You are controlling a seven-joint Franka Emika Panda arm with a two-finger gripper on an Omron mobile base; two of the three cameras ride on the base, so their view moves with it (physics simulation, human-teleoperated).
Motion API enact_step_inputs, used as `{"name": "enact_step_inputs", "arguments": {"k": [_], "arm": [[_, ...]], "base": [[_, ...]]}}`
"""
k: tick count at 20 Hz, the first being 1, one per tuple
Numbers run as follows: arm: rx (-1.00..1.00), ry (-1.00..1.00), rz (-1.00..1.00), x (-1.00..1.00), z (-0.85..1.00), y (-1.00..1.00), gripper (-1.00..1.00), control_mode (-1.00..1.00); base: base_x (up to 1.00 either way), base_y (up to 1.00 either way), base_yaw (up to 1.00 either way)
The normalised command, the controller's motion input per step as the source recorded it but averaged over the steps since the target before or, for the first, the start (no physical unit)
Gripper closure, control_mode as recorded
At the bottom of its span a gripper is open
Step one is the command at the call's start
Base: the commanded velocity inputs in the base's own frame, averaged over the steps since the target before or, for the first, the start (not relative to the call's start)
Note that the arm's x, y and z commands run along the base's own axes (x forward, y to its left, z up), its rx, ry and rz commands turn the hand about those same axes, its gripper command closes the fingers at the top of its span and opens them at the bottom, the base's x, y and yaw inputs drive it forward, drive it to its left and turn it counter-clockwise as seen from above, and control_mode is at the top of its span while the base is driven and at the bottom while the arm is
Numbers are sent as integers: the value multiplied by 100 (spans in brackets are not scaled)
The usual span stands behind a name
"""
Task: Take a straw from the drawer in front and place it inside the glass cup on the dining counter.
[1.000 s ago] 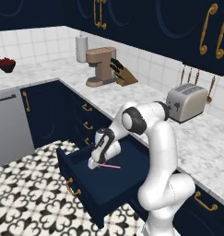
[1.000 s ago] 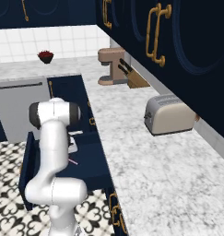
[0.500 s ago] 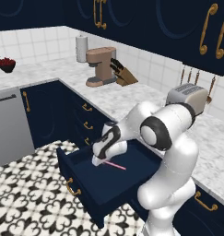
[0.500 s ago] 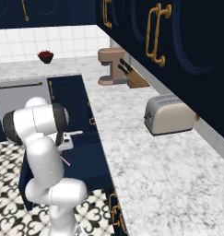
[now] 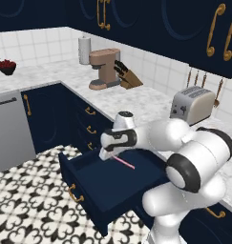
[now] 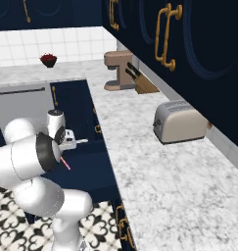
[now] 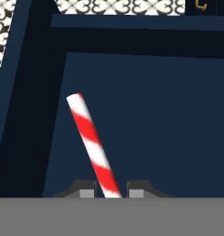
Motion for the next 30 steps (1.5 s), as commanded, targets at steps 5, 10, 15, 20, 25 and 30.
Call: {"name": "enact_step_inputs", "arguments": {"k": [5, 10, 15, 20, 25, 30], "arm": [[0, 0, -16, 0, 100, 5, 100, -100], [-4, -1, -24, -44, 100, 0, 100, -100], [-1, -1, -22, -61, 96, 0, 100, -100], [0, -3, -9, -69, 63, -7, 100, -100], [0, 0, 0, -58, 16, -12, 100, -100], [0, 0, 0, 0, 0, 0, 100, 100]], "base": [[0, 0, 0], [0, 0, 0], [0, 0, 0], [0, 0, 0], [0, 0, 0], [-99, -18, 0]]}}
